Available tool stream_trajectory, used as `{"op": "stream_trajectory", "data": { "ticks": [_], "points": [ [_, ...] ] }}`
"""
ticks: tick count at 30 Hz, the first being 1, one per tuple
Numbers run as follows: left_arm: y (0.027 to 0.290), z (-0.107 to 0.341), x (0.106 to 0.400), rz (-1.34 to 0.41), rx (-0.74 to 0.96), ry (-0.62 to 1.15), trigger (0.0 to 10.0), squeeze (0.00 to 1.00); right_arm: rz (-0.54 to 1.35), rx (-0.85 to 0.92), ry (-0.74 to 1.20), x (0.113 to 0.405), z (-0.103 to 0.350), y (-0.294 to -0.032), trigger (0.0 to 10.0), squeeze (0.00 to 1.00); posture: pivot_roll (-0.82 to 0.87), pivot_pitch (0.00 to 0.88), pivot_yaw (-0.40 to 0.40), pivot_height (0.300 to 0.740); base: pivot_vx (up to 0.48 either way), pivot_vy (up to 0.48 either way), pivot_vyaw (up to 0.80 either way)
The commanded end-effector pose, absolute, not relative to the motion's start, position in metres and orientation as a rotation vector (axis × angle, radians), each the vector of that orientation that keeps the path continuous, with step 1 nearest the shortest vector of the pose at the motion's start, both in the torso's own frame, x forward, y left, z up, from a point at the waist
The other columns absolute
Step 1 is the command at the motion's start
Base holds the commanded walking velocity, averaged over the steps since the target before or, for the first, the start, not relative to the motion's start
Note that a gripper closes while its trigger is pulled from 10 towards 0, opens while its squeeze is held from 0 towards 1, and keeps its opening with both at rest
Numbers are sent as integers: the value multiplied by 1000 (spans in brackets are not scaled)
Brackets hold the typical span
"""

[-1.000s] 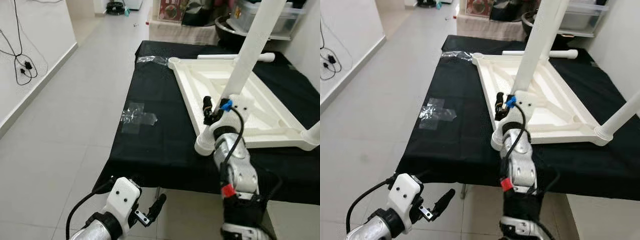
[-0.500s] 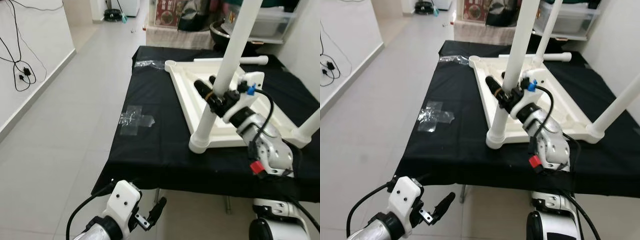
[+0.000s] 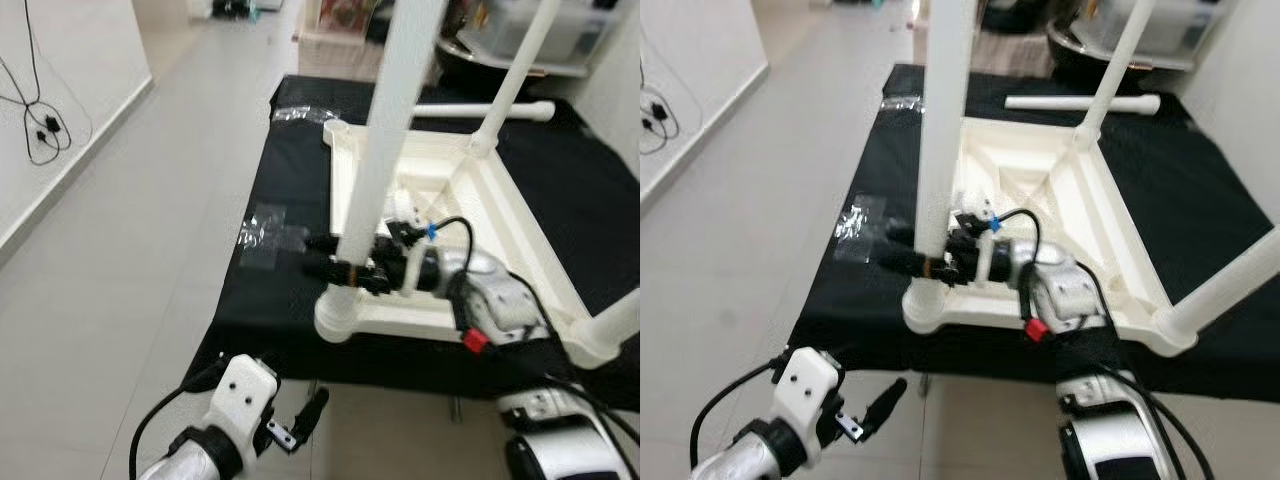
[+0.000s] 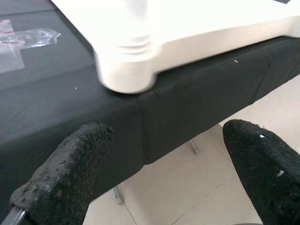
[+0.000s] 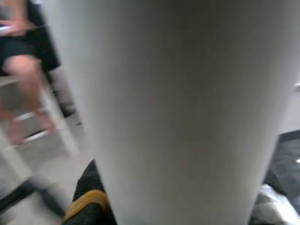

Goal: Building children table

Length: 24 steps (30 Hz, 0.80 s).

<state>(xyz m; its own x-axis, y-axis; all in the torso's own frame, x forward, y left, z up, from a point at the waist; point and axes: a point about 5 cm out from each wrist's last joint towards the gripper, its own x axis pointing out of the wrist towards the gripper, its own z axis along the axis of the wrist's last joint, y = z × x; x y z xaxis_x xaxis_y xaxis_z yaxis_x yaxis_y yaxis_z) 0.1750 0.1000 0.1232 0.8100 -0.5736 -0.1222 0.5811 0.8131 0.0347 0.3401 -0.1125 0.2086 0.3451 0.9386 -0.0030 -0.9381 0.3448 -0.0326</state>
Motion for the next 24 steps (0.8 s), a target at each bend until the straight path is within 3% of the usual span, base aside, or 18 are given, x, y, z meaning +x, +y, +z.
{"op": "stream_trajectory", "data": {
  "ticks": [1, 5, 9, 12, 14, 17, 18, 20, 24],
  "points": [
    [99, 123, 172, -620, 63, 111, 10000, 0, 1104, -17, -21, 346, 209, -126, 0, 0, 146, 96, -115, 740, 0, 0, 0],
    [99, 123, 173, -621, 62, 111, 10000, 0, 908, -50, -30, 353, 208, -137, 0, 0, 143, 94, -115, 740, 0, 0, 0],
    [99, 122, 173, -627, 62, 112, 10000, 0, 395, 5, -37, 357, 202, -156, 0, 0, 133, 81, -108, 740, 0, 0, 0],
    [99, 122, 173, -629, 63, 112, 10000, 0, 287, 14, -42, 357, 201, -159, 0, 0, 129, 80, -107, 740, 0, 0, 0],
    [100, 122, 173, -631, 63, 113, 10000, 0, -18, 55, -27, 349, 197, -168, 0, 0, 128, 77, -105, 740, 0, 0, 0],
    [100, 121, 173, -631, 64, 113, 10000, 0, -120, 81, -12, 343, 194, -169, 0, 0, 128, 77, -105, 740, 0, 0, 0],
    [100, 122, 173, -631, 66, 112, 10000, 0, -235, 131, 4, 332, 189, -160, 0, 0, 134, 79, -108, 740, 0, 0, 0],
    [100, 122, 173, -631, 66, 112, 10000, 0, -235, 131, 4, 332, 189, -160, 0, 0, 134, 79, -108, 740, 0, 0, 0],
    [99, 122, 173, -627, 68, 111, 10000, 0, -223, 229, 13, 327, 186, -131, 0, 0, 139, 82, -112, 740, 0, 0, 0]
  ]
}}
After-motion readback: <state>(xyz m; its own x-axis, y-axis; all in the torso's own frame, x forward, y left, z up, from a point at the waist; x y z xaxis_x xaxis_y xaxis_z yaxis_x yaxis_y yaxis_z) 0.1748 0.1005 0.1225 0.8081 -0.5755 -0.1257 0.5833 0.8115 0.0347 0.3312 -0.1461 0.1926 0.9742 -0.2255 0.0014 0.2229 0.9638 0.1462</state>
